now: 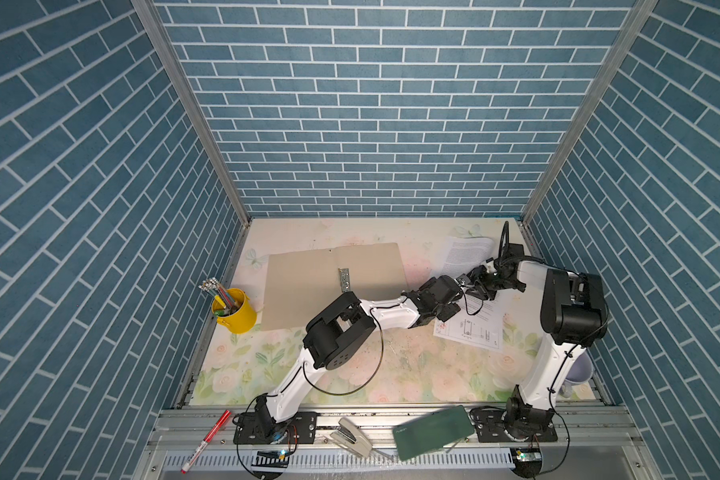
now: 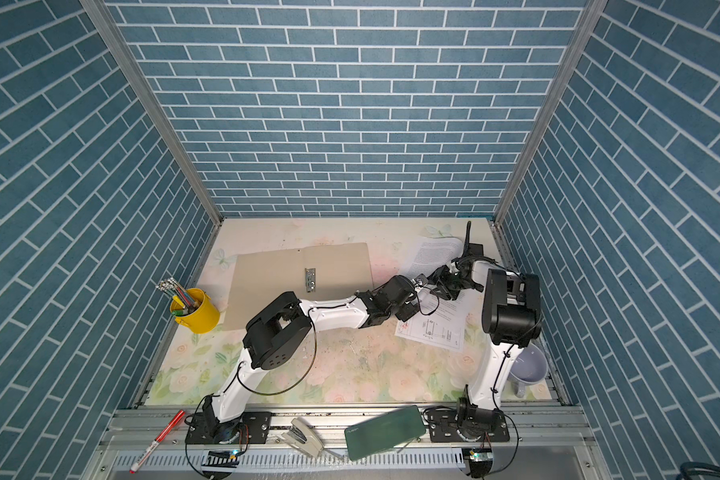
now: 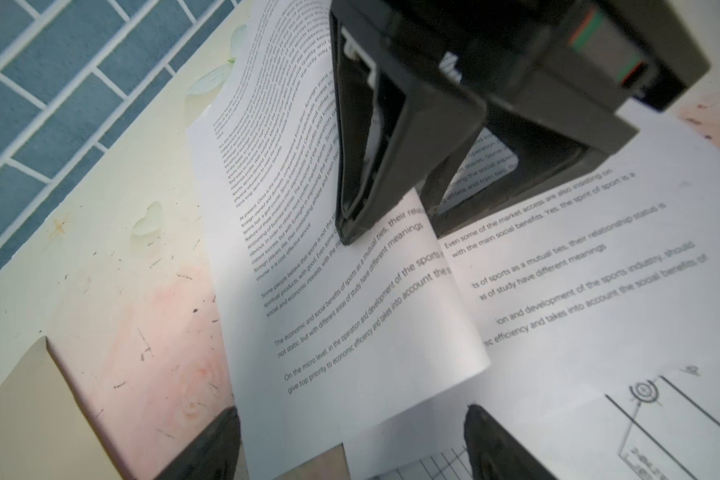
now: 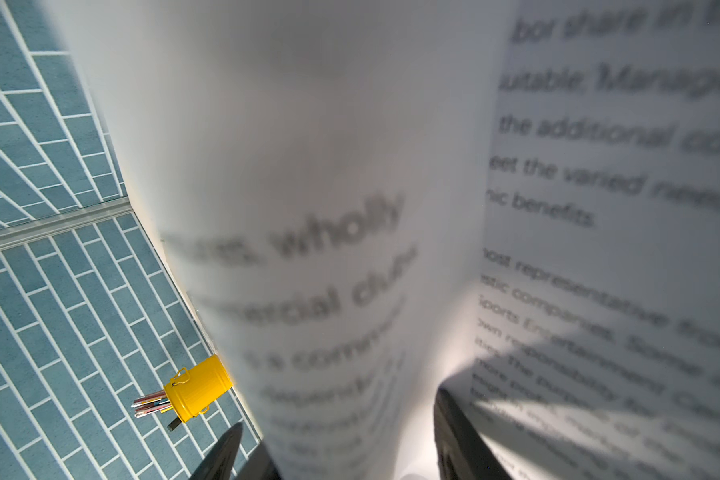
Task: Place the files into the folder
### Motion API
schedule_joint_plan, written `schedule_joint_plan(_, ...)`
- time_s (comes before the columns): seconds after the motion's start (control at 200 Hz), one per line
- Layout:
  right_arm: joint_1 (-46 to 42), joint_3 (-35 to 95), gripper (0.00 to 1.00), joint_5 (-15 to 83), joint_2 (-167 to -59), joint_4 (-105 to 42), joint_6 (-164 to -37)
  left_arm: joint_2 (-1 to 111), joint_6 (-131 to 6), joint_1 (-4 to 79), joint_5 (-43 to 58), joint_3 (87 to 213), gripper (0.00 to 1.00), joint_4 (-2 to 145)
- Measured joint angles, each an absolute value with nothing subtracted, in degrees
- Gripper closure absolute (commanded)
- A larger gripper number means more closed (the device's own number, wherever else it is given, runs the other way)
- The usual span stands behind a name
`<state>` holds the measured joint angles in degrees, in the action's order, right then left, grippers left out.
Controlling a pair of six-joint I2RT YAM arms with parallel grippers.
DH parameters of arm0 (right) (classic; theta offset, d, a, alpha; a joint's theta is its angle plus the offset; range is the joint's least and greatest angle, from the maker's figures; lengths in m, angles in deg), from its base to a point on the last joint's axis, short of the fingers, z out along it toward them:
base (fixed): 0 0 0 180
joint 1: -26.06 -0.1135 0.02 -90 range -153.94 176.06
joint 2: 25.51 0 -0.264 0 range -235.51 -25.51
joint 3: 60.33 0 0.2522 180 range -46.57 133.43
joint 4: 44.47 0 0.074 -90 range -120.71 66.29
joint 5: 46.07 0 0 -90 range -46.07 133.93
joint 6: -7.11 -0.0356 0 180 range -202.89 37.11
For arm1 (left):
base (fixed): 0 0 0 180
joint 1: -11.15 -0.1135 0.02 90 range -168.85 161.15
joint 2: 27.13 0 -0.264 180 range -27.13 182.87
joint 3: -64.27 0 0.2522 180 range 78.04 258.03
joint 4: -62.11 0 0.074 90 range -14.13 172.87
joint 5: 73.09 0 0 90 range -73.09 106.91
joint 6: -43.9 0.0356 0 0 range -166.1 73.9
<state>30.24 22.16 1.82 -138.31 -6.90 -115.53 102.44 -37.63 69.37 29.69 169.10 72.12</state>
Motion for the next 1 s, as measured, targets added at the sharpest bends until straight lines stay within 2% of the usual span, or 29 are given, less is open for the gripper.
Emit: schedule_joint_plan(1.0,30.5,22.2,0.52,1.4,-138.6,-6.6,-115.4,108.3,-36.6,69.4,36.4,173.0,0.19,66.9)
